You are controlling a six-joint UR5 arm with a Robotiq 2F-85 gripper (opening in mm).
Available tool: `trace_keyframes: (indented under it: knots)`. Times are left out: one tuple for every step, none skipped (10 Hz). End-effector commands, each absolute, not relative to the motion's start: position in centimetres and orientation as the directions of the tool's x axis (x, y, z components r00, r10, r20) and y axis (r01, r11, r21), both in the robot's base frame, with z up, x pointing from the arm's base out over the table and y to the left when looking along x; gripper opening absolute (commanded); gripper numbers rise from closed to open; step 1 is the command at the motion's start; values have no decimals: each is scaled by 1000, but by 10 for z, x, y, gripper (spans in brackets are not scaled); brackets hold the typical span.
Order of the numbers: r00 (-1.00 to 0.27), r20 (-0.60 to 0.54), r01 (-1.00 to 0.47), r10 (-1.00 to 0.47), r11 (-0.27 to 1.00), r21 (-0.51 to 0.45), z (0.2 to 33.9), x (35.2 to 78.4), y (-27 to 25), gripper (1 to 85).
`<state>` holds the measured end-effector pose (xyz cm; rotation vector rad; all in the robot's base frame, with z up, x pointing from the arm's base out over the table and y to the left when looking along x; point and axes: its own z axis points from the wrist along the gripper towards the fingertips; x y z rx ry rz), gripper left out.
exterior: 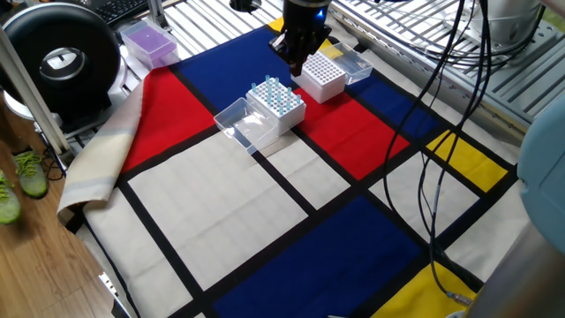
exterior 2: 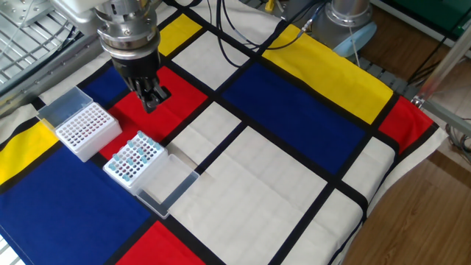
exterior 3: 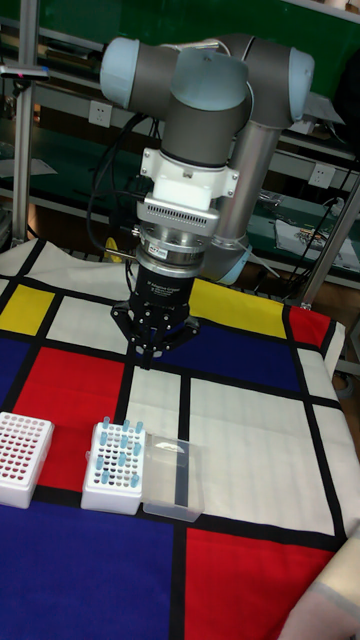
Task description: Transfer all medium pipette tips from one holder to another
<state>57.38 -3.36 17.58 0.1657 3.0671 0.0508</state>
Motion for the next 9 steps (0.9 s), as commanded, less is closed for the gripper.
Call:
trace_keyframes:
  knots:
    - [-993,-57,104,108,993,62,178,572,-27,70]
    - [-993,-55,101,106,991,82,178,572,-22,70]
    - [-993,-57,96,102,991,97,178,573,-18,73]
    - [-992,-50,107,112,989,97,178,571,-18,77]
    - [-991,-37,121,125,988,93,178,568,-19,77]
    - [-988,-29,149,151,986,81,178,566,-22,73]
    - [-984,-11,179,180,981,72,177,562,-24,73]
    - [-978,10,208,208,977,54,177,556,-28,73]
    - [-978,12,206,206,978,28,177,554,-34,63]
